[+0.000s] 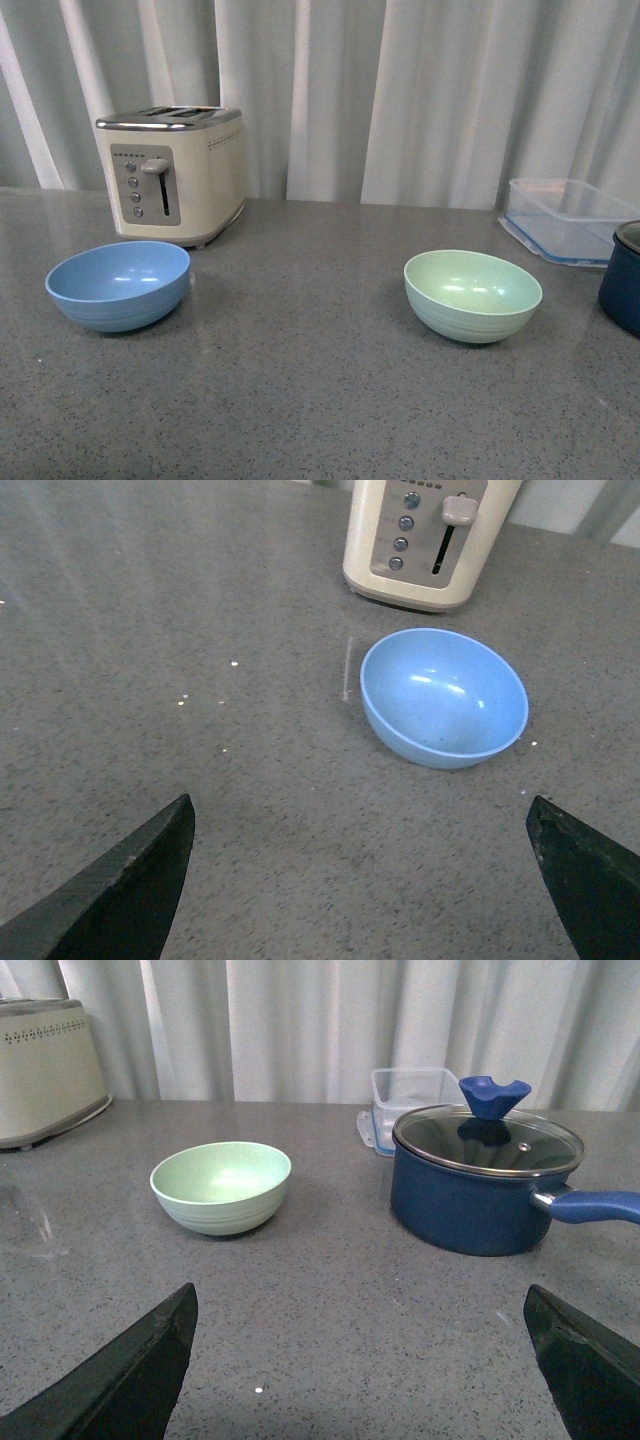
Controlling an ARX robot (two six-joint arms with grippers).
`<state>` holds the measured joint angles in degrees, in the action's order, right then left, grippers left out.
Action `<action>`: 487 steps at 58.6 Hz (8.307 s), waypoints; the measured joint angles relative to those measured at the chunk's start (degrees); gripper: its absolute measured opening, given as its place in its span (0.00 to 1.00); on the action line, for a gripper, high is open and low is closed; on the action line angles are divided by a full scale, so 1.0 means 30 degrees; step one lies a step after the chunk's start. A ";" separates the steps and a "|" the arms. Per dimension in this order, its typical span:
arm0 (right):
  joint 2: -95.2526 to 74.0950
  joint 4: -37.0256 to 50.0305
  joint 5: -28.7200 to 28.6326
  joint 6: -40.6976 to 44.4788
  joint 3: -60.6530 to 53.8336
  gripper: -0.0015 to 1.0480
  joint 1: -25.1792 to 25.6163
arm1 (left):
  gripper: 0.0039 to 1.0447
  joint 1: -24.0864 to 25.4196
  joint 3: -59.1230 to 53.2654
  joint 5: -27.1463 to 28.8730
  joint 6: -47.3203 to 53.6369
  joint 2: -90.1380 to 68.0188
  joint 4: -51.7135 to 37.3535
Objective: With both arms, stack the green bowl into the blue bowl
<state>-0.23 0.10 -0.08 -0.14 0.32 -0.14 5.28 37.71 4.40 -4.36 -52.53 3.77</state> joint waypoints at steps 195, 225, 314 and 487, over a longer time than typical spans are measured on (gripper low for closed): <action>0.0000 0.0000 0.0000 0.0000 0.0000 0.90 0.0000 | 0.03 -0.8349 2.2498 0.0903 -0.5646 -2.4145 0.9355; 0.0000 0.0000 0.0000 0.0000 0.0000 0.90 0.0000 | 0.69 -0.8189 2.2316 0.0197 -0.5712 -2.3700 0.9318; 0.0000 0.0000 0.0000 0.0000 0.0000 0.90 0.0000 | 0.03 -0.1800 -0.9763 -0.1362 0.1304 0.0211 -1.5620; -3.2377 -0.3825 0.0007 -0.2215 2.1631 0.90 -0.1974 | 0.94 -0.1800 -1.2174 -0.1421 0.1355 1.7442 -0.1268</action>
<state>-97.36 -11.38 -0.05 -6.79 65.21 -6.07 -0.12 1.19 0.14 -0.30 -0.21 -0.03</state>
